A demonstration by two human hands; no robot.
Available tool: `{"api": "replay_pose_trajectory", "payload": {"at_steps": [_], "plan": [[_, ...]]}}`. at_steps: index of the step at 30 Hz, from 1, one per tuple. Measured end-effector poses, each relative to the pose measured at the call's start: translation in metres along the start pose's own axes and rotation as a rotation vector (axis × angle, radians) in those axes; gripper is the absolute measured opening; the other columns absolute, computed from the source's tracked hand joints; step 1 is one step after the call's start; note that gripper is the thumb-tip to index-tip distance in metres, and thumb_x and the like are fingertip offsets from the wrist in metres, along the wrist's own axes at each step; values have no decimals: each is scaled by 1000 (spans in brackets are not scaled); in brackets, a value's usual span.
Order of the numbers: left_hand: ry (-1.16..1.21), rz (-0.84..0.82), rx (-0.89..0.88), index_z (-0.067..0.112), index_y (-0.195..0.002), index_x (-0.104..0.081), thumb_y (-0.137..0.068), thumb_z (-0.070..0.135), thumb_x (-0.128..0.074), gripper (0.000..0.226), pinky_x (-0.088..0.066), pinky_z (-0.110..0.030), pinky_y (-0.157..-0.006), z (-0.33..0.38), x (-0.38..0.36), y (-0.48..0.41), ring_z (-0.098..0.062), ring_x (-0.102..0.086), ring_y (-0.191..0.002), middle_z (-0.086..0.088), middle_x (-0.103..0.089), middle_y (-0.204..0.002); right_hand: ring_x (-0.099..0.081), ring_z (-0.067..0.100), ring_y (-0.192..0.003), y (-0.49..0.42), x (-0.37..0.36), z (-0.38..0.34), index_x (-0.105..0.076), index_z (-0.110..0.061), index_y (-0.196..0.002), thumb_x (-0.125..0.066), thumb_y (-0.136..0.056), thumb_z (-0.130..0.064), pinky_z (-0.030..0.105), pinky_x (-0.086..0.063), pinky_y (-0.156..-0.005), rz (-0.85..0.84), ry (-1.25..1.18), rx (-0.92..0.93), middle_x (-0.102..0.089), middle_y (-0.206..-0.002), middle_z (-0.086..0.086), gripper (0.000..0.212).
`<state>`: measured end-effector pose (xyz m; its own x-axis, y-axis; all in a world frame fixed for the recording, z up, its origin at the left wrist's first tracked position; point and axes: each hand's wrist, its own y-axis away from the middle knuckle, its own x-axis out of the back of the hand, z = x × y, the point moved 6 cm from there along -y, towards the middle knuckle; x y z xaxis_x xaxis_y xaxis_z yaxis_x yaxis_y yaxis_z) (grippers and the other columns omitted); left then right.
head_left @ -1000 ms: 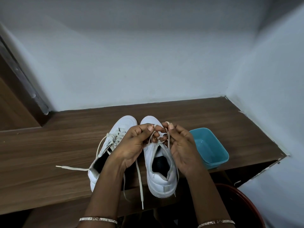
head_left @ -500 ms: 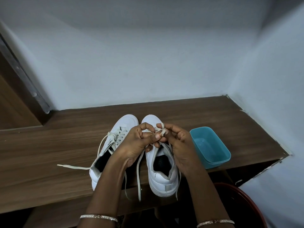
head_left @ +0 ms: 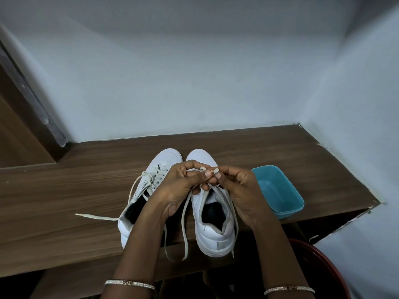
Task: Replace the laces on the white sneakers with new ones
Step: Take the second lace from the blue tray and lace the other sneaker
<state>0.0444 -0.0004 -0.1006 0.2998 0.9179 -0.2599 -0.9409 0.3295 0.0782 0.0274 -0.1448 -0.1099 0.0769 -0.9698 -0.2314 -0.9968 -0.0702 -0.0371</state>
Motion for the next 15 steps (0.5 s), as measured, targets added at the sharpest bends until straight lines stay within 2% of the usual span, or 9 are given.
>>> {"api": "replay_pose_trajectory", "payload": {"at_steps": [5,7,10,13,15], "plan": [[-39,68,-52,1,-89,-63,-82,10,-74,16,-37,-23,-49,4,2,-1,-18,-59,-54,-14,-72,-70,-68,43,-98,0,1,-2,-73,0,-104,-70,-90,-12,54,-50,-100,-47,-26,-34,-71,-100,28,19],[-56,83,-83,2,-86,-61,-84,7,-73,13,-39,-23,-49,4,2,-2,-18,-60,-53,-13,-71,-68,-69,38,-90,-1,-3,-4,-73,-1,-101,-74,-88,-19,51,-54,-93,-12,-24,-10,-73,-93,23,23],[-77,103,-131,6,-80,-60,-85,9,-73,14,-43,-25,-52,3,6,-3,-18,-59,-53,-16,-66,-67,-69,23,-75,-1,-8,-5,-71,-1,-94,-68,-93,-17,37,-58,-77,83,38,26,-72,-77,10,16],[-78,82,-158,5,-80,-60,-85,6,-72,14,-48,-25,-56,2,8,-3,-21,-64,-59,-20,-64,-70,-67,24,-76,-2,-7,-3,-72,-2,-95,-63,-97,-19,35,-58,-74,156,48,34,-72,-80,13,19],[-128,67,-178,2,-83,-60,-84,5,-74,13,-53,-28,-62,3,8,-3,-28,-67,-66,-26,-68,-77,-65,21,-72,-3,-6,-1,-71,0,-96,-63,-96,-16,28,-58,-67,203,26,31,-72,-78,13,18]]}}
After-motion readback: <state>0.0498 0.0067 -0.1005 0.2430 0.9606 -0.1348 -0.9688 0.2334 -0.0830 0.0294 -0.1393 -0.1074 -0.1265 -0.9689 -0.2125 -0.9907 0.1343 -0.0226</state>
